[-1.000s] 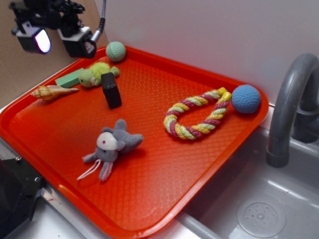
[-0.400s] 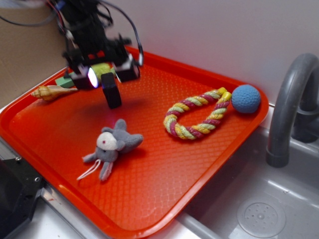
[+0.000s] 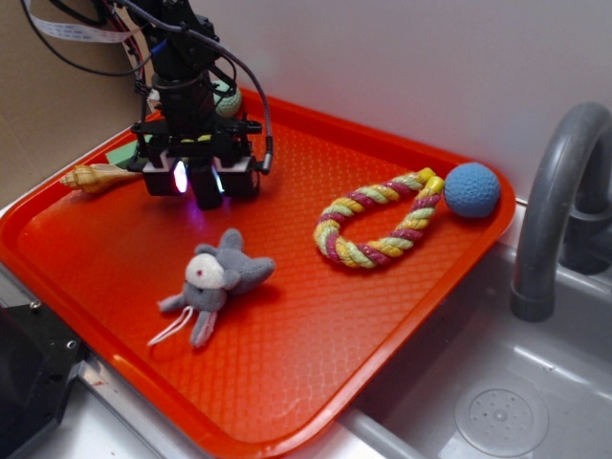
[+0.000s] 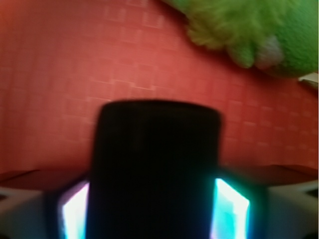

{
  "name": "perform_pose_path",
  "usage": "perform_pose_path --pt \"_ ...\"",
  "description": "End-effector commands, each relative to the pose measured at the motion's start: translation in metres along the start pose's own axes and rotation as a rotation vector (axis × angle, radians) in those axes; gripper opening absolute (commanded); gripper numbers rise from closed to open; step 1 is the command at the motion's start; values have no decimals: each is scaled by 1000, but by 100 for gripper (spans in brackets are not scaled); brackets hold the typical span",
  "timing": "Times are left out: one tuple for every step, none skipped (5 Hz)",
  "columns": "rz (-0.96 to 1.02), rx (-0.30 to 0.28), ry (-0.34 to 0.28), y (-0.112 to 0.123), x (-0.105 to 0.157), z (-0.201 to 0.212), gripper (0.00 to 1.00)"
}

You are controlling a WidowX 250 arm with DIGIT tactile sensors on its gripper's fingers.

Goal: Grab the black box.

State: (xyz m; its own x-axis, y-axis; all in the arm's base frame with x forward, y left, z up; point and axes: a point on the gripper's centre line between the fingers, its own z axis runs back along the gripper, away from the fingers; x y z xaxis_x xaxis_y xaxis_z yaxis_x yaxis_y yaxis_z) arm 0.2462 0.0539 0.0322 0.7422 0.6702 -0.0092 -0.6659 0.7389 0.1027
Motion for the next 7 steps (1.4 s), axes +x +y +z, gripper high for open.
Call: perform_pose_path --pt "-258 -100 -77 2 1 82 0" --pt "-422 -132 -158 0 -14 133 0" --pt "-674 -134 -146 16 -12 181 0" --pt "-803 -80 -191 34 -21 202 0" --pt "-842 -89 -170 37 -19 187 0" --pt "-833 -85 -165 38 -19 184 0" --pt "-823 -78 -170 38 -19 182 0"
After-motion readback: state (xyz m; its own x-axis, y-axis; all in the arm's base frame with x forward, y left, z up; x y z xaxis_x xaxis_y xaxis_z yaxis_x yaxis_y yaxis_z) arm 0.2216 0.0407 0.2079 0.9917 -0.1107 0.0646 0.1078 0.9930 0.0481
